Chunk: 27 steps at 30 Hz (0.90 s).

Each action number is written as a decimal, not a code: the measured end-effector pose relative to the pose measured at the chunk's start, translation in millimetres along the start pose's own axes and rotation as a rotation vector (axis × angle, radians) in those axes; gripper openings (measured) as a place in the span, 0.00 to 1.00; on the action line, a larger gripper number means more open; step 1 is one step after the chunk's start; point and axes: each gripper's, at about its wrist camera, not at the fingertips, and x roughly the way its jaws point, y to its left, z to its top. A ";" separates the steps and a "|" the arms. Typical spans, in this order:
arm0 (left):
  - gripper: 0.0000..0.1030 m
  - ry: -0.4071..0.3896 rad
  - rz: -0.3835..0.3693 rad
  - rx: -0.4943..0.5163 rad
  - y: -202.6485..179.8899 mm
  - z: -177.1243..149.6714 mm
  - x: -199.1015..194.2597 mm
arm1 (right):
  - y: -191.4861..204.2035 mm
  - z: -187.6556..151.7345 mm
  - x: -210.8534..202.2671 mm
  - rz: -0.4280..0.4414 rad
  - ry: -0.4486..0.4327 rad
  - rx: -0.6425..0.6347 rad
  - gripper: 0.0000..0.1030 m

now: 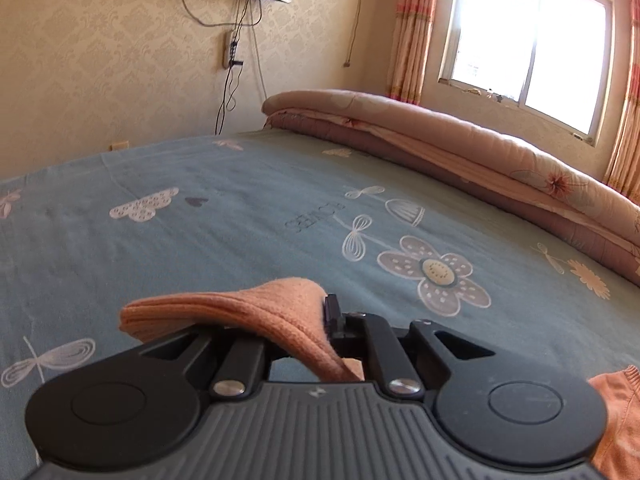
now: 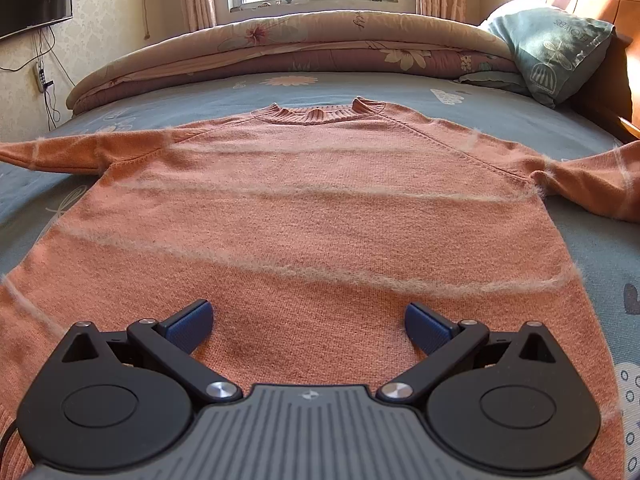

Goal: Fold clothes

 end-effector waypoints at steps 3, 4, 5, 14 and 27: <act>0.12 0.054 0.014 -0.009 12.7 -19.7 9.0 | 0.3 0.2 0.3 -0.001 0.001 -0.002 1.00; 0.15 0.068 0.018 -0.009 16.0 -25.5 11.1 | 0.5 0.3 0.6 -0.002 0.001 -0.003 1.00; 0.16 0.086 0.022 -0.013 19.6 -29.2 13.5 | 0.8 0.4 0.6 -0.003 0.002 -0.004 1.00; 0.52 0.129 0.138 -0.051 57.6 -26.6 13.0 | 1.8 0.3 0.9 -0.008 0.003 -0.010 1.00; 0.67 0.091 0.016 0.066 -11.7 1.3 -40.1 | 3.4 1.2 1.1 -0.007 0.003 -0.010 1.00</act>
